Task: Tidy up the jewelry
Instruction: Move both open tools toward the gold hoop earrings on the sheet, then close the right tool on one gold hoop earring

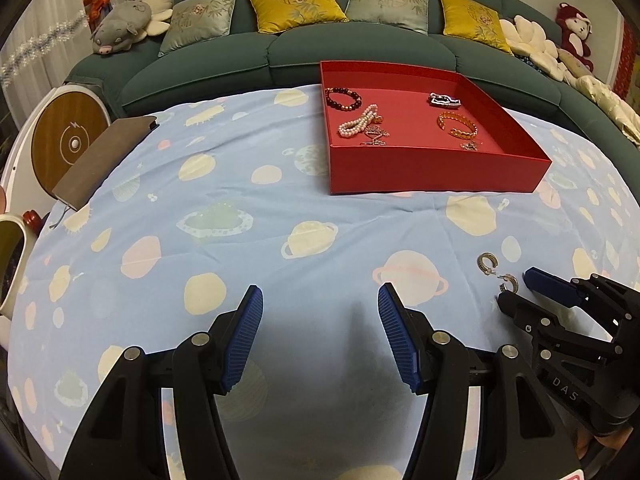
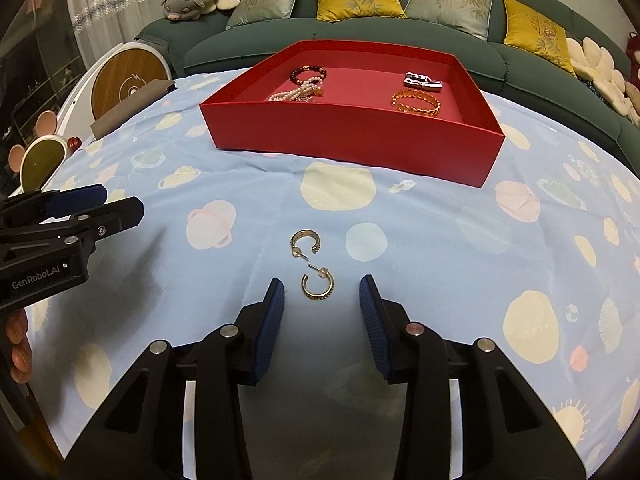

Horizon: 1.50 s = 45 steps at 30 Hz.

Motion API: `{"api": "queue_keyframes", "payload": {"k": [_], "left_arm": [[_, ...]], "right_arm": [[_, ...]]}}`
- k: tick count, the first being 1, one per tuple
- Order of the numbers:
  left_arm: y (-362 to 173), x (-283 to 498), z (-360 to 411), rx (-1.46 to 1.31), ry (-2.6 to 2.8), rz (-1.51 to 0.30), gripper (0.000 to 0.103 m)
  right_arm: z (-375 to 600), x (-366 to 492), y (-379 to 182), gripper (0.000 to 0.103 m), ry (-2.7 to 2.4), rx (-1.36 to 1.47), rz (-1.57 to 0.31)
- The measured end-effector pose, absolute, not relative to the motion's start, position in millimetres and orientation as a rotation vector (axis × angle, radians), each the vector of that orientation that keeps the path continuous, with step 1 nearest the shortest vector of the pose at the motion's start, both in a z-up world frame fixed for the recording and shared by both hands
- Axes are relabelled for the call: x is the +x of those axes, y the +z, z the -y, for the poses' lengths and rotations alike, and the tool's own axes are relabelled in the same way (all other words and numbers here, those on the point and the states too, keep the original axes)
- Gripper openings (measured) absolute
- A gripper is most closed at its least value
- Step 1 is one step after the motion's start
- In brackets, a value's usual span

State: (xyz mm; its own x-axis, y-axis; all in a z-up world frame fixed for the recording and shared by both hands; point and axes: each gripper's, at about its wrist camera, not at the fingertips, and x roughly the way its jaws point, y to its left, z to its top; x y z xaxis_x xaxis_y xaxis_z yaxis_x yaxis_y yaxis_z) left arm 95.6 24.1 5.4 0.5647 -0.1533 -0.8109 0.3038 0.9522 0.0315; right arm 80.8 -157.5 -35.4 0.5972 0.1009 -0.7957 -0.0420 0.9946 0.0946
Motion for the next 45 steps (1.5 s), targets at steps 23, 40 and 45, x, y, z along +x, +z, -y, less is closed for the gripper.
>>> {"api": "queue_keyframes", "payload": {"k": [23, 40, 45], "left_arm": [[1, 95, -10, 0.181, -0.296, -0.952, 0.058], [2, 94, -4, 0.170, -0.316, -0.961, 0.058], [2, 94, 5, 0.173, -0.333, -0.959, 0.058]], "right_arm": [[175, 77, -36, 0.003, 0.066, 0.106, -0.930], [172, 88, -36, 0.017, 0.080, 0.108, -0.911], [172, 86, -36, 0.016, 0.070, 0.088, -0.907]]}}
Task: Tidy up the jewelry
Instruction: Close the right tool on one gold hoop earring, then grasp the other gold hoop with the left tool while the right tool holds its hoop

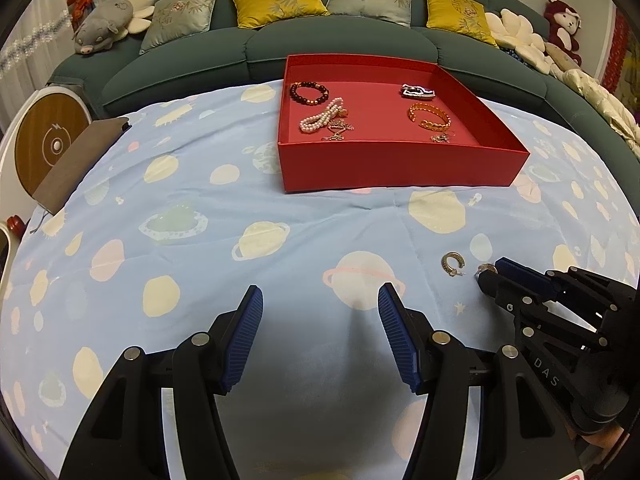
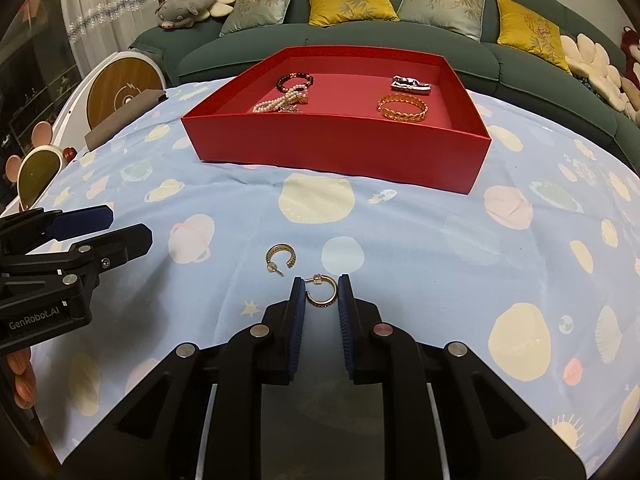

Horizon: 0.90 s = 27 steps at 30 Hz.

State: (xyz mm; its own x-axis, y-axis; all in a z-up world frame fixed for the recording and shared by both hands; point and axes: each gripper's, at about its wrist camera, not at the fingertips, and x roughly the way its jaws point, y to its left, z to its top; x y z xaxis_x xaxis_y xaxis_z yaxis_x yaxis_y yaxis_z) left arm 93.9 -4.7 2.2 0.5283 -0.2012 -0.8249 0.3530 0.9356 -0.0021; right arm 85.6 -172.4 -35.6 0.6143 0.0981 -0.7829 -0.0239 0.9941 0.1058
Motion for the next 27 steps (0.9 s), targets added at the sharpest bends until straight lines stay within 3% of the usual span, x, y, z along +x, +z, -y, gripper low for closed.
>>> {"api": "queue_keyframes", "payload": {"k": [27], "left_arm": [[-26, 96, 86, 0.198, -0.435, -0.962, 0.058]], "right_arm": [[232, 48, -18, 0.016, 0.012, 0.209, -0.893]]}}
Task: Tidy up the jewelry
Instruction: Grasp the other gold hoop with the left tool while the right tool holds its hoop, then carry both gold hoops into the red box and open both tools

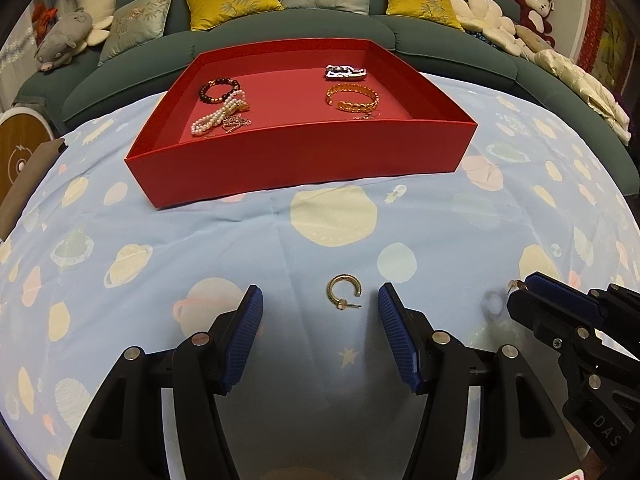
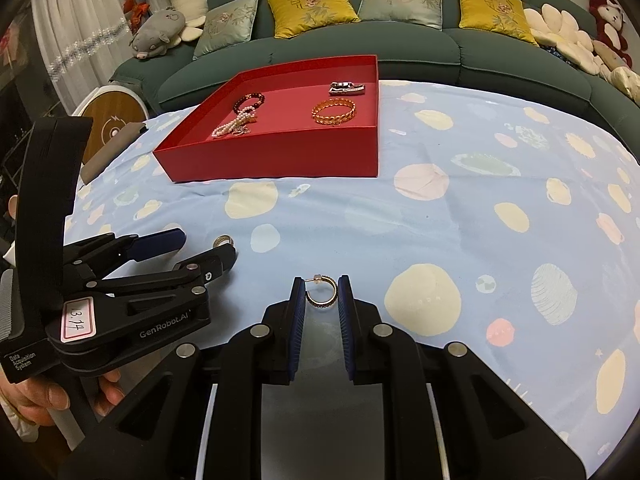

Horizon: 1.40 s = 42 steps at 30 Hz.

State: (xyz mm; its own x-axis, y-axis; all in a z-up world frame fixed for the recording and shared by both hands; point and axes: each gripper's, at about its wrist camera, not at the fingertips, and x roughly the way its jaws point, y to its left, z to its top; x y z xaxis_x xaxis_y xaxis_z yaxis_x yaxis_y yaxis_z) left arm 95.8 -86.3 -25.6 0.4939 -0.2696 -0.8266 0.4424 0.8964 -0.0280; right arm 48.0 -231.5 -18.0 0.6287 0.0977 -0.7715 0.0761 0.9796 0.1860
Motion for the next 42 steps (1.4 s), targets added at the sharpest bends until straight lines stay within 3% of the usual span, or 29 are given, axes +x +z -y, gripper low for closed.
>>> {"api": "queue_keyframes", "payload": {"k": [5, 8, 11, 42], "left_arm": [[-27, 95, 93, 0.225, -0.431, -0.923, 0.047], [-27, 96, 93, 0.227, -0.435, -0.912, 0.027], [-26, 97, 92, 0.225, -0.439, -0.911, 0.014], [24, 103, 22, 0.058, -0.428, -0.890, 0.014]], "right_arm": [[237, 45, -20, 0.016, 0.008, 0.224, -0.898], [238, 44, -20, 0.016, 0.006, 0.227, -0.897], [239, 45, -20, 0.016, 0.006, 0.229, -0.897], [200, 68, 20, 0.016, 0.082, 0.237, -0.817]]}}
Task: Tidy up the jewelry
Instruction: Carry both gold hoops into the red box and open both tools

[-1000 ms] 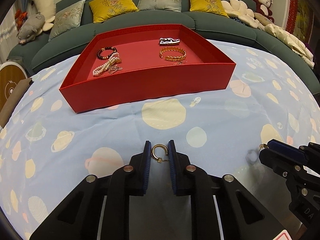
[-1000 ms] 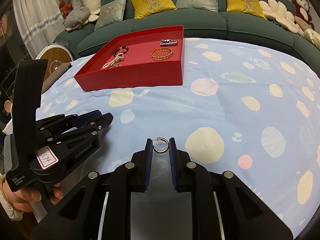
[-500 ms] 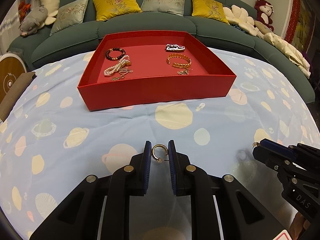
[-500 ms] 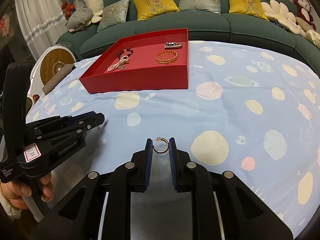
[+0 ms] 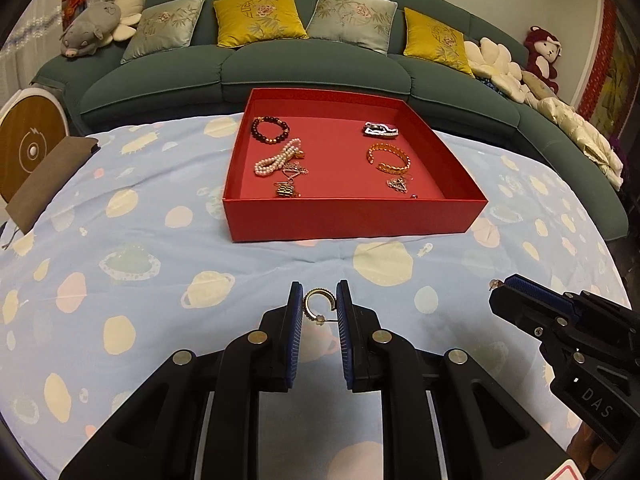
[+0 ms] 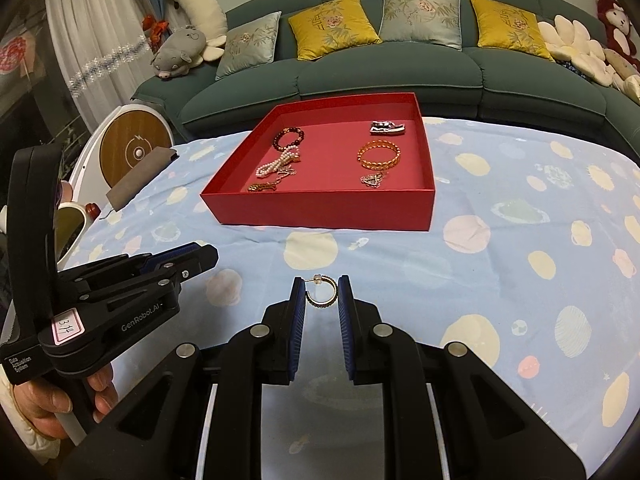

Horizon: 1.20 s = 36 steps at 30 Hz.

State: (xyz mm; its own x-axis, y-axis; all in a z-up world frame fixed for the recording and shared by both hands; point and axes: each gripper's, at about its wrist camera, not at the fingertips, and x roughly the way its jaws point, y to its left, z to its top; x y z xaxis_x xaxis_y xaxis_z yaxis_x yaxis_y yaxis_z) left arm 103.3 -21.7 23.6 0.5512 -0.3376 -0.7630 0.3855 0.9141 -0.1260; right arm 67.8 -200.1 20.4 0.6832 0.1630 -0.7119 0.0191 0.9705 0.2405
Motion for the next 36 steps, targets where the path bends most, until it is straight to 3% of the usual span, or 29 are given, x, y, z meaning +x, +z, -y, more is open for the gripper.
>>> {"api": "queue_keyframes", "payload": {"k": [17, 36], "left_arm": [[84, 158, 23, 0.012, -0.387, -0.779, 0.014], [66, 246, 66, 0.082, -0.300, -0.791, 0.015]], "right_arm": [[213, 115, 84, 0.016, 0.057, 0.205, -0.673], [240, 199, 63, 0.016, 0.028, 0.225, -0.708]]}}
